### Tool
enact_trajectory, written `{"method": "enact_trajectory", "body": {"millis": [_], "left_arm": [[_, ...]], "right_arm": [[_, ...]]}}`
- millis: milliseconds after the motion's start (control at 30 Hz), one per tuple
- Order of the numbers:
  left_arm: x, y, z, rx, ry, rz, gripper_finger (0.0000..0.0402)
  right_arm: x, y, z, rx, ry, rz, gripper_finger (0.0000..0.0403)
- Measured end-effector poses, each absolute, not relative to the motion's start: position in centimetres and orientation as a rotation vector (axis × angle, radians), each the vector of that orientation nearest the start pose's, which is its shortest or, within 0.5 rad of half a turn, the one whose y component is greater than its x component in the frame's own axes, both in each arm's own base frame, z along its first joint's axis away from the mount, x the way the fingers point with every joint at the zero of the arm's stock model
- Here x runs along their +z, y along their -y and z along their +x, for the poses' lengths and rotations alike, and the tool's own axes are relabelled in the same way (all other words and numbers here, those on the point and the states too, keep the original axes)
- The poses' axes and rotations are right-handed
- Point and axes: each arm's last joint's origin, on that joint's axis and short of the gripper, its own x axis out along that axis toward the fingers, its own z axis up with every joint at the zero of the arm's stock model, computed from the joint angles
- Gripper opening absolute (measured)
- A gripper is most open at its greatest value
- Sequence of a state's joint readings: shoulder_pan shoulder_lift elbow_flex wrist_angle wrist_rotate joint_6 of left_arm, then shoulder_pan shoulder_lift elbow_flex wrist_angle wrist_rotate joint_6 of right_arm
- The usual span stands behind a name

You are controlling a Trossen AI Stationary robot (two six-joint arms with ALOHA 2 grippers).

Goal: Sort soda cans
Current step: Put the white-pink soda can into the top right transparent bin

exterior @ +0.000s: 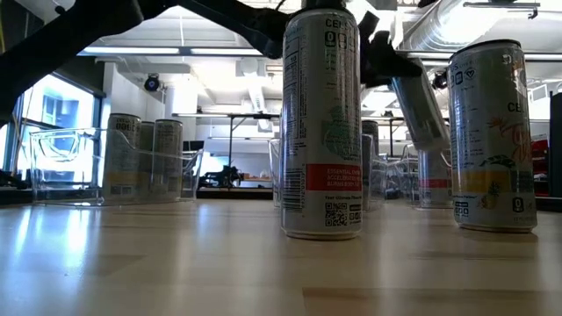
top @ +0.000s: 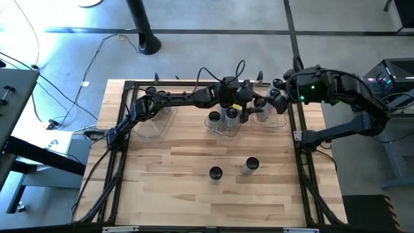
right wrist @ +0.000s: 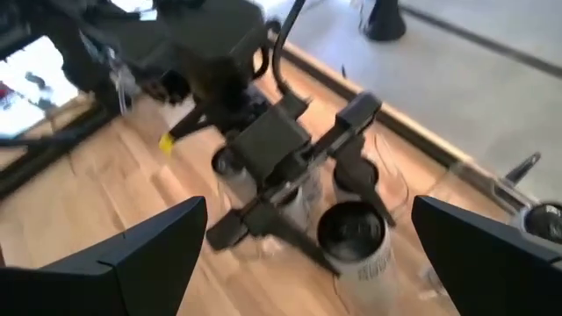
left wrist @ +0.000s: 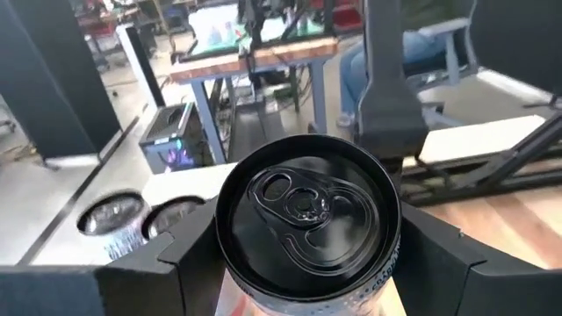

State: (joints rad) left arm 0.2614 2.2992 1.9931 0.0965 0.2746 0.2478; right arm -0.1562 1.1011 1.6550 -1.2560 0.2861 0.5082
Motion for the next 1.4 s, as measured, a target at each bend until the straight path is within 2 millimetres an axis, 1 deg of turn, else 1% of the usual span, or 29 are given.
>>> {"method": "enact_trajectory", "body": {"millis": [67, 167, 367, 533, 700, 800, 900, 1100, 1233, 1400], "left_arm": [[25.7, -13.0, 52.8, -0.025, -0.210, 0.193, 0.0242], [25.3, -12.8, 52.9, -0.023, -0.225, 0.190, 0.0242], [25.5, -12.7, 53.0, -0.007, -0.210, 0.223, 0.0242], [25.4, -12.8, 52.9, 0.007, -0.224, 0.182, 0.0242], [25.5, -12.4, 53.0, 0.002, -0.218, 0.187, 0.0242], [24.4, -12.3, 53.3, -0.005, -0.243, 0.182, 0.0242], [22.9, -12.3, 53.5, 0.004, -0.305, 0.171, 0.0242], [22.4, -12.2, 53.5, 0.000, -0.337, 0.171, 0.0242], [21.4, -12.2, 53.4, -0.007, -0.401, 0.165, 0.0242], [21.2, -12.1, 53.3, -0.015, -0.435, 0.154, 0.0242]], "right_arm": [[45.4, 3.1, 14.7, -0.595, -0.622, 0.439, 0.0397], [44.9, 3.2, 14.8, -0.620, -0.673, 0.447, 0.0397], [44.3, 3.4, 14.8, -0.737, -0.712, 0.442, 0.0397], [44.1, 3.4, 15.0, -0.749, -0.736, 0.445, 0.0397], [44.0, 3.5, 15.2, -0.760, -0.728, 0.468, 0.0397], [44.0, 3.5, 15.3, -0.761, -0.729, 0.470, 0.0397], [44.1, 3.5, 15.3, -0.760, -0.722, 0.474, 0.0397], [44.2, 3.5, 15.5, -0.753, -0.703, 0.478, 0.0397], [44.2, 3.5, 15.6, -0.744, -0.694, 0.470, 0.0397], [44.3, 3.5, 15.6, -0.737, -0.695, 0.456, 0.0397]]}}
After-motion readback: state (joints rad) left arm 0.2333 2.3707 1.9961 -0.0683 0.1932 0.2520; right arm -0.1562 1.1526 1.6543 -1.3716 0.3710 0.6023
